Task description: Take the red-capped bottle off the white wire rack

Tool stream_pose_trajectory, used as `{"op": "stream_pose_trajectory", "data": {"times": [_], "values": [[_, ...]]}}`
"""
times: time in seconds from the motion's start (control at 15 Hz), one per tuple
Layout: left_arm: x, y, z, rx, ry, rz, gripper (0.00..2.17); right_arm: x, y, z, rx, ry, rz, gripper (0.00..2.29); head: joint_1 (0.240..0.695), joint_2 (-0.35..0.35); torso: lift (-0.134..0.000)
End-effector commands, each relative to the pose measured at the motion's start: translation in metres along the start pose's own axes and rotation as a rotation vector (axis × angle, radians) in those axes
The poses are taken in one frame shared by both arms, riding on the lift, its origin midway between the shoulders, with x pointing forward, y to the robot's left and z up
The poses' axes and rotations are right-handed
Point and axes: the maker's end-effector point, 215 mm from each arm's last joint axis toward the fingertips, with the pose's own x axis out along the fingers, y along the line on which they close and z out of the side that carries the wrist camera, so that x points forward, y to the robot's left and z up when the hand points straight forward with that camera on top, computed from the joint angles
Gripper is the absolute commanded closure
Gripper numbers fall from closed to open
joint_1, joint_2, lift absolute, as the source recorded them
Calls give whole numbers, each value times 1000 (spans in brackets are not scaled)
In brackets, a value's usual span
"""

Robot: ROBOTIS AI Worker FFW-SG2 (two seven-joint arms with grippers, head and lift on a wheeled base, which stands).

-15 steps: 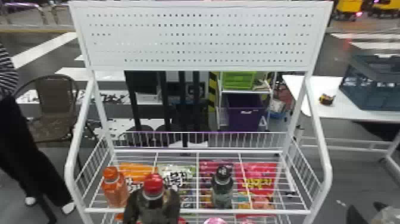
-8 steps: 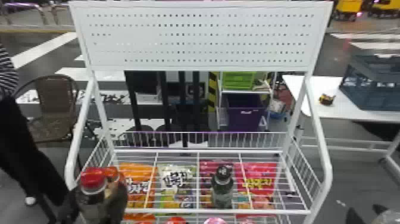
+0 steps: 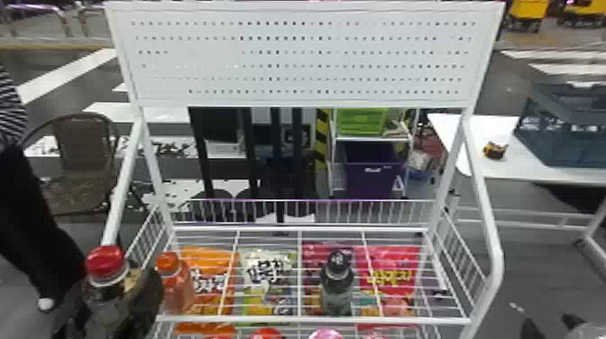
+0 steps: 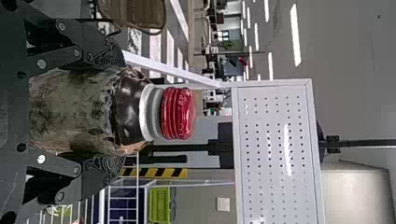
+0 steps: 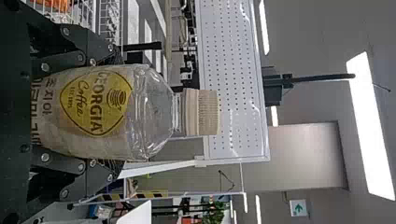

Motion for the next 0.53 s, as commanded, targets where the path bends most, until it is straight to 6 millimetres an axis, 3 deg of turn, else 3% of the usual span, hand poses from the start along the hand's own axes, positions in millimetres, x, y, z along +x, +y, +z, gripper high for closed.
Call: {"op": "stream_pose_trajectory", "data": {"times": [0.0, 0.47], "values": [[0, 0, 3, -5, -5, 4, 2145, 1, 0, 1, 0, -3, -1, 1376, 499, 0, 0], [-1, 0, 7, -6, -8, 10, 2145, 4, -1, 4, -7, -8, 1, 1376, 499, 0, 0]]}}
